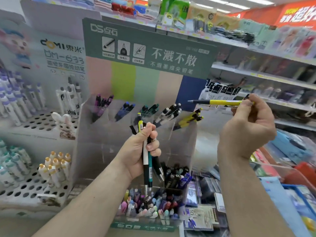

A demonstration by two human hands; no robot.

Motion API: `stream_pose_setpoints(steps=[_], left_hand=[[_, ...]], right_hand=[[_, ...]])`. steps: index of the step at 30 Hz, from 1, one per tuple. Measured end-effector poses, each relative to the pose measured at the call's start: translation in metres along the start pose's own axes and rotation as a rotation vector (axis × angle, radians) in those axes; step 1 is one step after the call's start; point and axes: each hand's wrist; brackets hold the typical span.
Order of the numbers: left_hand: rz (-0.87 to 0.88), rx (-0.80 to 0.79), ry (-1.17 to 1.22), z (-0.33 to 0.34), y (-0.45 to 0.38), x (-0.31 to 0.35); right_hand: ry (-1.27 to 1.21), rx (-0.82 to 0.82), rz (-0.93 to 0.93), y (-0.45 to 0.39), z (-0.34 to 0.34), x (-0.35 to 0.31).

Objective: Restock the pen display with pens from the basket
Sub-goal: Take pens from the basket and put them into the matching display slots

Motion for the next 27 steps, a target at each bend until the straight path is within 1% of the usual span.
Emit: stream_pose_setpoints(steps=[1,3,8,12,18,23,25,27], left_hand=[[0.005,0.003,0.000,0.001,-0.001,0.000],[0.015,-0.001,-0.001,0.002,-0.002,0.000],[0.029,-0.004,-0.026,0.003,0.000,0.003],[0.034,0.003,-0.040,0.002,0.004,0.005],[0.027,0.032,-0.083,0.003,0.011,0.009],[0.014,0.036,-0.122,0.005,0.017,0.008],[0.009,0.054,-0.128,0.007,0.019,0.008],[-0.001,0.074,-0.133,0.009,0.021,0.009]], right_hand=[[0.050,-0.003,-0.029,-0.005,0.000,0.005],[0.144,-0.063,-0.060,-0.009,0.002,0.015],[0.374,-0.403,-0.121,0.000,0.018,0.034],[0.551,-0.615,-0.047,0.006,0.027,0.039],[0.708,-0.691,-0.010,-0.002,0.027,0.035],[0.691,-0.834,-0.009,-0.004,0.035,0.029],[0.760,-0.882,-0.008,-0.003,0.040,0.027],[0.830,-0.891,-0.017,-0.003,0.041,0.025]])
Point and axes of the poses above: each hand's wrist, its own y-axis away from the middle knuckle, its own z-axis out of the palm, x = y × z, and after that the axes turned 9 degrees about -x, right-handed
